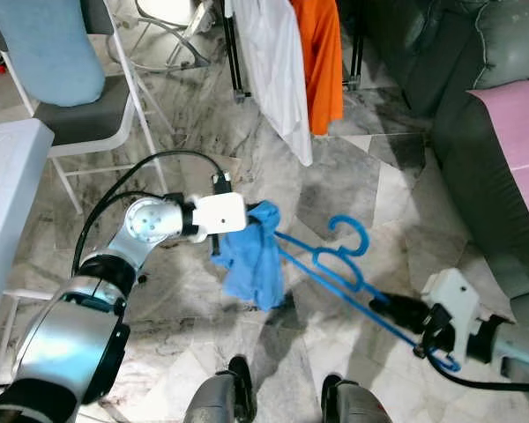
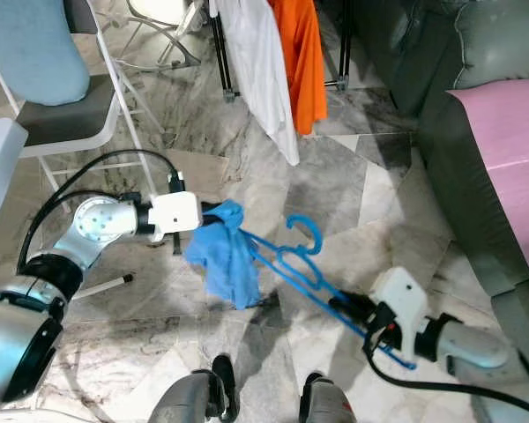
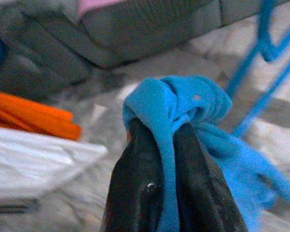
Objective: Hang hanger
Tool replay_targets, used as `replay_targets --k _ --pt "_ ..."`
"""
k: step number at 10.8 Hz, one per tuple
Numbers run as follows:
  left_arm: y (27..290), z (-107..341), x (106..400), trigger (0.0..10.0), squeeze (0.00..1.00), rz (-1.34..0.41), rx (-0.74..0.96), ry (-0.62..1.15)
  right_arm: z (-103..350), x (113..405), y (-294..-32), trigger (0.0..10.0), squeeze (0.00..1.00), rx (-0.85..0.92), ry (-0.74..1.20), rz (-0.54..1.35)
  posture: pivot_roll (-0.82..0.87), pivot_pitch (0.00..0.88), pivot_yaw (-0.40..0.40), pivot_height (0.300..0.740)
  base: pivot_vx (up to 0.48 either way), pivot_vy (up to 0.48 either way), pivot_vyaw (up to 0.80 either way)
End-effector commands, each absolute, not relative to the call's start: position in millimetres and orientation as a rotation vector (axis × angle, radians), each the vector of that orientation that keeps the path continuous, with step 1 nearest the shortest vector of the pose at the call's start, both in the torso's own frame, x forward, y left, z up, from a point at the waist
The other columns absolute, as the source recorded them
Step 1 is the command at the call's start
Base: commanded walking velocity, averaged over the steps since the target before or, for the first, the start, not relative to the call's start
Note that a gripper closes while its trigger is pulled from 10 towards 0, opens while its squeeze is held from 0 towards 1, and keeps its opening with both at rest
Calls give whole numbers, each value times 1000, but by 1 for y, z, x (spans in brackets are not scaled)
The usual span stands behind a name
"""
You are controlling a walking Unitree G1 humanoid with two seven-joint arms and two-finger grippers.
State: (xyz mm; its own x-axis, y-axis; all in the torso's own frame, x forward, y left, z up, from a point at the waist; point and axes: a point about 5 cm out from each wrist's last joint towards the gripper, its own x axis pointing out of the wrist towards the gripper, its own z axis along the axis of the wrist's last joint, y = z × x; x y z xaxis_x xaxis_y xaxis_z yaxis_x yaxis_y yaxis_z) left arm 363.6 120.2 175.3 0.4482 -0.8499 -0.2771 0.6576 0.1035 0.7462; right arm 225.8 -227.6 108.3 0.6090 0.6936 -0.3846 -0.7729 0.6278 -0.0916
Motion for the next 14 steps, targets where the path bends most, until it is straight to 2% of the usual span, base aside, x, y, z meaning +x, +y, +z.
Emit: replay_targets --k 1,3,6,8,10,11,12,13,14 --pt "119 187 364 10000 0 -1122 1009 -326 108 221 -217 10000 0 -228 325 913 -135 304 140 740 0 0 0" --pt "118 192 364 10000 0 -1097 1121 -387 102 215 -208 10000 0 -206 348 962 -124 304 138 740 0 0 0" --pt "136 189 374 10000 0 -961 1185 -297 110 218 -225 10000 0 -216 316 853 -114 306 142 740 0 0 0" --pt "143 182 379 10000 0 -867 1230 -239 116 209 -238 10000 0 -227 307 783 -129 302 144 740 0 0 0" --pt "140 179 381 10000 0 -855 1263 -223 119 217 -270 10000 0 -356 298 575 -139 303 148 740 0 0 0" --pt "135 174 378 10000 0 -912 1268 -213 126 235 -296 10000 0 -446 256 309 -147 303 156 740 0 0 0" --pt "136 165 377 10000 0 -947 1333 -160 134 244 -311 10000 0 -430 209 143 -146 303 158 740 0 0 0" --pt "140 158 376 10000 0 -963 1386 -107 139 248 -311 10000 0 -430 167 103 -146 304 160 740 0 0 0" --pt "139 159 374 10000 0 -978 1446 -167 134 248 -302 10000 0 -412 171 170 -143 304 159 740 0 0 0"
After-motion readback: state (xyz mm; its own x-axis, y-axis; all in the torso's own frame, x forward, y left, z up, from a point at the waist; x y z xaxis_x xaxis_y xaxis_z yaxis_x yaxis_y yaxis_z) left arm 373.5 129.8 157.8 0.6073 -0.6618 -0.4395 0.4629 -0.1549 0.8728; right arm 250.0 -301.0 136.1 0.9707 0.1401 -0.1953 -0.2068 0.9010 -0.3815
